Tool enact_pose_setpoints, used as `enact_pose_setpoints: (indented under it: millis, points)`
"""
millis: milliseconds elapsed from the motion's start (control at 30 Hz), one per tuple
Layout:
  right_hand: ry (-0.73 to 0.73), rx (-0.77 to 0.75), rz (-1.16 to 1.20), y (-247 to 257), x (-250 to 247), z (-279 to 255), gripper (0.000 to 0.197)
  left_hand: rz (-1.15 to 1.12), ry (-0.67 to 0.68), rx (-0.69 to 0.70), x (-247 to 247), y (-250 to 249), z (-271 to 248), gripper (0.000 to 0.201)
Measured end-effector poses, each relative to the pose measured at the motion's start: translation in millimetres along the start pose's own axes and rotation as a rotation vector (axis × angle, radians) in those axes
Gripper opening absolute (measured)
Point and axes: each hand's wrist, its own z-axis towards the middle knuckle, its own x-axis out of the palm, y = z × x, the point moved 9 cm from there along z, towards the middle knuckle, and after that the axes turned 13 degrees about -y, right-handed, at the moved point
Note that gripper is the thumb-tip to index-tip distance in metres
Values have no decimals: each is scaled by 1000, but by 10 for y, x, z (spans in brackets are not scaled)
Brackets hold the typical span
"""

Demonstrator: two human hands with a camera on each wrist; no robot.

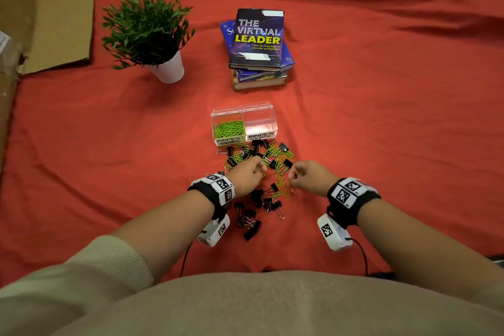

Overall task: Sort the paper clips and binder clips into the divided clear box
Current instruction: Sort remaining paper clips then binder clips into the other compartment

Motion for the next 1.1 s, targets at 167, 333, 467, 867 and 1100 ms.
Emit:
enact_pose_setpoints:
  millis: [167, 333, 467, 867, 1100]
  points:
    - [4, -210, -510, 46, 216, -53, 12, 90, -13, 26, 49, -143, -4, 23]
    - [-33, -224, -584, 21, 355, -81, 19, 261, -50, 120, 211, -272, 21, 18]
    - [-33, -168, -502, -1, 409, -113, 19, 449, -33, 197, 319, -197, 17, 25]
    - [28, 56, 66, -76, 59, -67, 17, 512, -115, 170, 5, -16, -26, 24]
    - [98, 63, 286, -44, 38, -46, 23, 578, -101, 264, 298, -264, -57, 37]
